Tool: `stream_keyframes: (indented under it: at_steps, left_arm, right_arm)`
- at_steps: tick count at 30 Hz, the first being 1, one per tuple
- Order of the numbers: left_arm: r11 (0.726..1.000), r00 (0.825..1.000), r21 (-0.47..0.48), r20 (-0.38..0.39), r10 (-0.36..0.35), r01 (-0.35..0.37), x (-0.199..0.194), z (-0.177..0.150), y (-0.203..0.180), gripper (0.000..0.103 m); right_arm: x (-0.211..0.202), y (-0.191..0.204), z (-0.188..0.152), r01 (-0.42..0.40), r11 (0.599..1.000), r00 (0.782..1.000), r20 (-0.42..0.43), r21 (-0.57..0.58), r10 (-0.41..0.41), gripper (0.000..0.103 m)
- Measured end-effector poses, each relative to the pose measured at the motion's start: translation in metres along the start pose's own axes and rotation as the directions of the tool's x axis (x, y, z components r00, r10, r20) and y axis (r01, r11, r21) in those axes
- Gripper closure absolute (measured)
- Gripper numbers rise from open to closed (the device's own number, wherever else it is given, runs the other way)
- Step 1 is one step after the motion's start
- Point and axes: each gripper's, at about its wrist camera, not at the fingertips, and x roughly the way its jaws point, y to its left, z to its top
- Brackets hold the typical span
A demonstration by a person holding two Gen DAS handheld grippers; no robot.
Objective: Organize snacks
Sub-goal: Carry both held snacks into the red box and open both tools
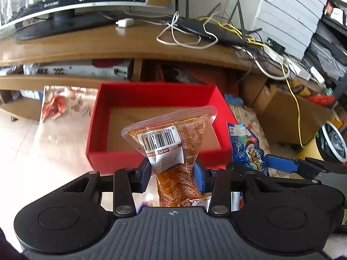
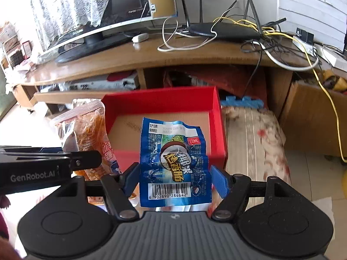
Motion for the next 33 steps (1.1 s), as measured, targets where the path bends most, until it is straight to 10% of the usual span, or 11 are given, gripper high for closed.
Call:
stream_keyframes:
  at_steps: [11,33]
  left_arm:
    - [1.000,1.000,-0.003,0.015,0.017,-0.017,0.059,0.061,0.011,0.054]
    - [0.990,0.987,-0.038,-0.099,0.129,-0.133,0.121,0.035,0.047,0.053]
  right_arm:
    - [0.069,0.000,0.054,-0.007,1.000,1.000,-0.006,-0.007,0.007,0.037]
    - [0.144,0.002,0.026,0.022,0.995,0.988,-0.149,-0.097,-0.036,0.037]
